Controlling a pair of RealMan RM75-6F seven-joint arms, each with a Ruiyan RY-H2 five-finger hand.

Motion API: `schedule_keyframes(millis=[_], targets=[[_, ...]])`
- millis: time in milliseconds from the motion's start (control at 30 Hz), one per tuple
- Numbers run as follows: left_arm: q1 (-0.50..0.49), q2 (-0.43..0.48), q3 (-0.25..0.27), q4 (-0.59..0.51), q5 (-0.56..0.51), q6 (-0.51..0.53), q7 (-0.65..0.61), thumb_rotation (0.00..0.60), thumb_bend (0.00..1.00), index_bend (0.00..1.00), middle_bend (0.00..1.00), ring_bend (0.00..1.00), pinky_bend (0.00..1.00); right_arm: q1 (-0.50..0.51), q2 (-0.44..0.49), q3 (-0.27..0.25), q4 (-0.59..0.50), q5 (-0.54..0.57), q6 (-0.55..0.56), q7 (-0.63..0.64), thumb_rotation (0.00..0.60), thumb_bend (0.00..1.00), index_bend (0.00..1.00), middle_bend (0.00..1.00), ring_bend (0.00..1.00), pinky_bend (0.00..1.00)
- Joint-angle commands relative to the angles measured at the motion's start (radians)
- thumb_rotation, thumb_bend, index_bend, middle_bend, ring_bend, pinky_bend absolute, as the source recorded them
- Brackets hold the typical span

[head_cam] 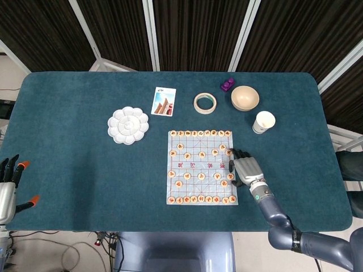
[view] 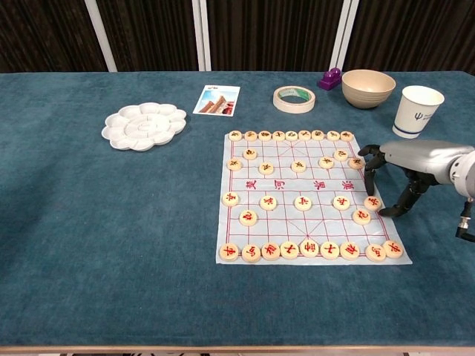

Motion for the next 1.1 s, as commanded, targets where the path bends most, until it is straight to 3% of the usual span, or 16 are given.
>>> schedule_keyframes(millis=[33, 1100], targets=[[0.000, 0.000, 0.000, 0.000, -0.001, 0.000, 0.000, 0.600, 0.00, 0.18, 0.02, 0.00, 0.00, 0.001, -0.002, 0.000, 0.001, 0.000, -0.001, -0.001, 0.600, 0.32, 0.48, 0.01, 0.05, 0.13], [-0.002, -0.006, -0.002, 0.003, -0.007, -0.001, 0.007, 0.600, 0.00, 0.18, 0.02, 0.00, 0.00, 0.016, -0.012, 0.006, 0.009, 0.018, -0.008, -0.010, 0.600, 0.35, 0.55, 0.01, 0.06, 0.14]])
